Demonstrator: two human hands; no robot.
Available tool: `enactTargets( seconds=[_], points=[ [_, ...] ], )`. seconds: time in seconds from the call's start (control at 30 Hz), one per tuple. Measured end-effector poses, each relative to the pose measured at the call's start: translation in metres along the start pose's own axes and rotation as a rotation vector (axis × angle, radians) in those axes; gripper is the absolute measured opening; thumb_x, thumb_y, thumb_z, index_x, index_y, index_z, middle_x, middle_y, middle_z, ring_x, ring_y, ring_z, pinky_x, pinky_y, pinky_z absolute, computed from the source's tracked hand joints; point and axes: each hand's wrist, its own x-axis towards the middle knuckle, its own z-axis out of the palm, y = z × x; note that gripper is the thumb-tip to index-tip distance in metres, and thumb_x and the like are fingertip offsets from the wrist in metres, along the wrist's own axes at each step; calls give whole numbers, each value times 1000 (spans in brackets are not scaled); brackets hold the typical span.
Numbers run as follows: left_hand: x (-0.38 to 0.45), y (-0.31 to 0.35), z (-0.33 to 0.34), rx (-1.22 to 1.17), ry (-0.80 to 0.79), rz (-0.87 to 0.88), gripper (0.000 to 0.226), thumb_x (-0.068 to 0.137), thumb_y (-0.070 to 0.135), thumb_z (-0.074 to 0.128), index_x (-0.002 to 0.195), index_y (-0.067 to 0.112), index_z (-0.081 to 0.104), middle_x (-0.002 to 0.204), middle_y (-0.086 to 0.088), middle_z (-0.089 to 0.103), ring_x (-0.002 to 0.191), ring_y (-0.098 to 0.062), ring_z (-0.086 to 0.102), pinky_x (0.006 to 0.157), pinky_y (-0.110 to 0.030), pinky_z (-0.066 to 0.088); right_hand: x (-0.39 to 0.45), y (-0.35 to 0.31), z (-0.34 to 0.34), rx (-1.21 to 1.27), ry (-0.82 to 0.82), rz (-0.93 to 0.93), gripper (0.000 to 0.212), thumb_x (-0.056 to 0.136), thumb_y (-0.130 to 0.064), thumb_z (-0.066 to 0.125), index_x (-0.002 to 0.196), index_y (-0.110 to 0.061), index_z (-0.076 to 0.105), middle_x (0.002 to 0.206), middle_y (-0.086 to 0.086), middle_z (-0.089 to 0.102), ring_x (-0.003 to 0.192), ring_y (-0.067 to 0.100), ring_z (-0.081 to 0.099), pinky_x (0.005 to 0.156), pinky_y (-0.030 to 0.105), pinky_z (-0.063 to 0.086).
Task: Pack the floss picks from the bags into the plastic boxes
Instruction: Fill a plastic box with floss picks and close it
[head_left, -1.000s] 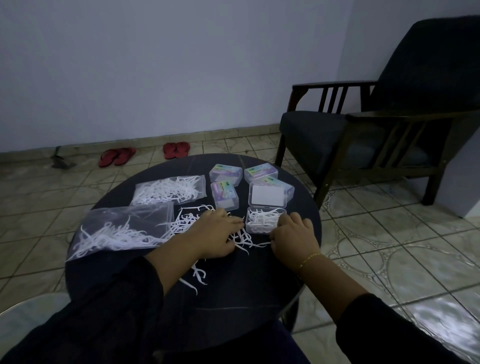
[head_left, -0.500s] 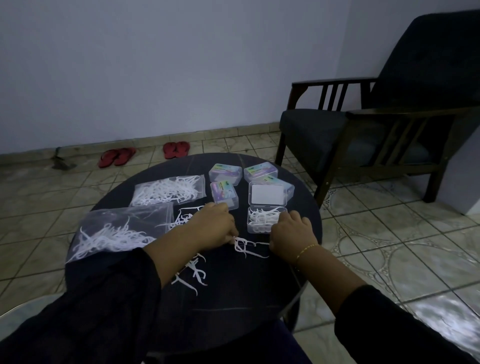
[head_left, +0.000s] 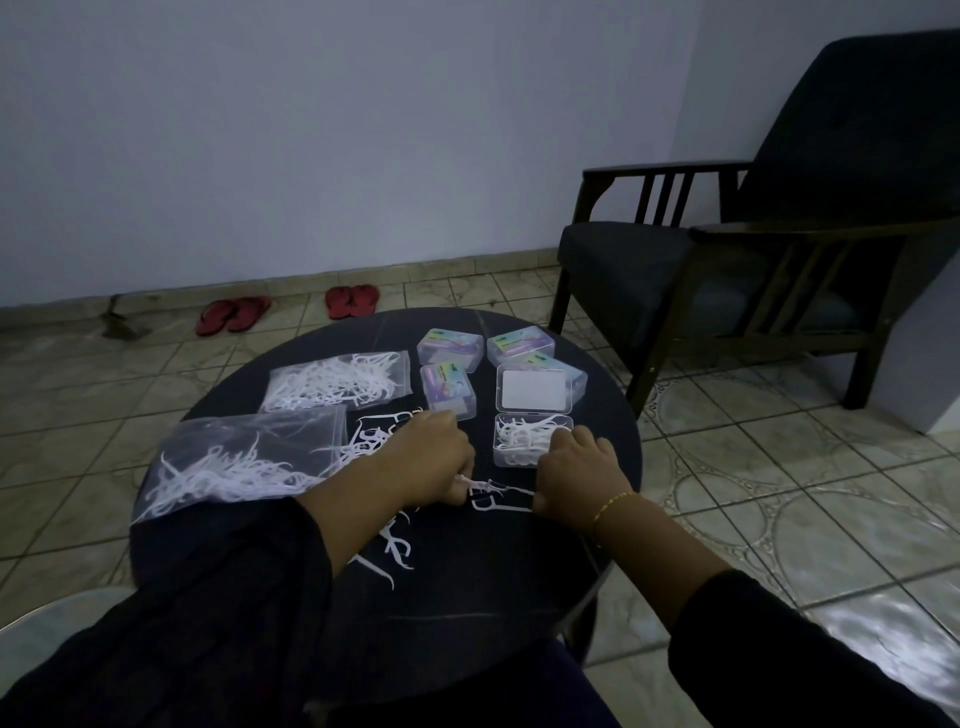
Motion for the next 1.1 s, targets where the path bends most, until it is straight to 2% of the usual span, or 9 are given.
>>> enactTargets(
  seconds=[0.2, 0.3, 0.47, 0.63, 0.77, 0.9, 1.1],
  points=[
    [-4, -9, 4, -130, 25, -80, 10, 80, 35, 61, 87, 28, 64, 87, 10, 60, 90, -13, 50, 91, -32, 34, 5, 5, -11, 132, 45, 26, 36, 84, -43, 60, 109, -17, 66, 122, 5, 46, 114, 23, 39, 96, 36, 34],
    [-2, -11, -3, -204, 78, -116, 12, 82, 33, 62, 91, 27, 67, 92, 9, 62, 94, -14, 50, 91, -30, 31, 12, 11, -29, 236, 90, 40, 27, 86, -41, 61, 105, -24, 67, 120, 2, 46, 114, 21, 38, 96, 35, 35],
    [10, -16, -15, -298, 169, -146, 10, 81, 28, 63, 88, 26, 70, 89, 11, 66, 90, -10, 53, 96, -32, 30, 35, 14, -44, 190, 186, 21, 26, 88, -41, 57, 107, -24, 66, 120, 4, 47, 112, 23, 39, 94, 33, 37],
    [25, -15, -23, -314, 219, -164, 12, 80, 31, 64, 90, 27, 70, 92, 8, 67, 91, -12, 52, 90, -26, 20, 49, 18, -35, 162, 123, 43, 31, 93, -39, 51, 115, -24, 66, 123, 6, 46, 116, 24, 39, 98, 37, 37],
    [39, -7, -25, -295, 250, -159, 15, 80, 37, 64, 91, 30, 71, 91, 8, 65, 94, -14, 51, 92, -32, 28, 46, 38, -18, 311, 190, 141, 27, 94, -33, 49, 111, -25, 68, 119, 6, 49, 111, 24, 42, 94, 34, 40],
    [59, 8, -24, -269, 256, -159, 23, 81, 37, 61, 101, 31, 72, 98, 4, 63, 99, -17, 50, 92, -32, 29, 42, 54, -2, 464, 278, 202, 18, 91, -27, 52, 94, -25, 69, 100, 1, 58, 98, 18, 47, 81, 27, 37],
    [66, 16, -12, -314, 224, -144, 36, 84, 48, 61, 116, 33, 66, 111, 5, 66, 109, -16, 47, 93, -33, 29, 35, 59, 5, 556, 293, 178, 25, 94, -19, 48, 109, -19, 69, 108, 3, 55, 102, 17, 46, 80, 20, 32]
  ],
)
